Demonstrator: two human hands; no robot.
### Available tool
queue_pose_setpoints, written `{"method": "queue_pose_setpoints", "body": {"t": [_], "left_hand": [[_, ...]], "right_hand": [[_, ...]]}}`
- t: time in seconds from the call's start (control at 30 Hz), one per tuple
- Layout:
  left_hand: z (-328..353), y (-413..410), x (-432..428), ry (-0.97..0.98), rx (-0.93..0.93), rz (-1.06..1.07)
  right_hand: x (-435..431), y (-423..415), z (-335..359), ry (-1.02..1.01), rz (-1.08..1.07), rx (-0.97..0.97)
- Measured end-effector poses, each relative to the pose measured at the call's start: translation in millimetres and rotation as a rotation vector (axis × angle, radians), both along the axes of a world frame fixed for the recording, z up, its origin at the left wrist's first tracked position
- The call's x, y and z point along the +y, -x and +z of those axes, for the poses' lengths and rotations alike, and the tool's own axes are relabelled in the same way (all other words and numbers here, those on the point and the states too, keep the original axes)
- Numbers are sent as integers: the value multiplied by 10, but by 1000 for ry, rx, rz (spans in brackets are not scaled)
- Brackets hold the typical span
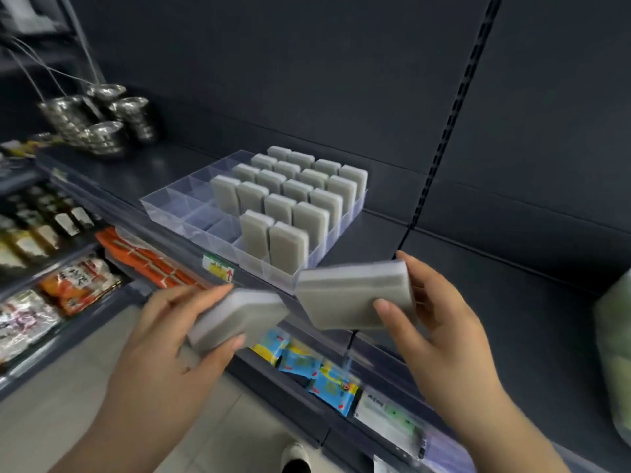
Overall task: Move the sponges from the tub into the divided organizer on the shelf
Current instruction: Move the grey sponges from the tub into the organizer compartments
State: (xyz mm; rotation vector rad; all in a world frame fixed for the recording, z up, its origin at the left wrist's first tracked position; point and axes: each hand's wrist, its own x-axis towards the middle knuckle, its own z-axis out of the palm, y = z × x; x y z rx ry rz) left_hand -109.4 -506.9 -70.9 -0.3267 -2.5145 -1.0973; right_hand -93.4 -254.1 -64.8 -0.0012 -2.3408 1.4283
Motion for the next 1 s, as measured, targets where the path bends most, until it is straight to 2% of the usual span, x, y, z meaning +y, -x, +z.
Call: {"method": "queue_pose_setpoints", "body": {"t": [0.1, 0.23, 0.33, 0.5, 0.63, 0.83, 1.0], "left_hand": [[114, 468, -123, 119, 33, 2], [383, 1061, -252, 229, 121, -9], [451, 1367, -363, 257, 153, 13], [278, 1665, -591, 220, 64, 71], [263, 1927, -758, 257, 61, 81], [251, 2421, -1027, 218, 74, -3], [247, 2906, -1238, 227, 96, -226]], "right_hand": [[-63, 517, 73, 99, 17, 34], [-204, 1143, 195, 116, 43, 87], [-288, 1516, 240, 150, 101, 80], [-397, 1914, 204, 152, 142, 69], [-543, 2073, 176, 225, 146, 22], [-848, 2279, 272, 166, 57, -1], [-1242, 2361, 307, 79, -61, -3]]}}
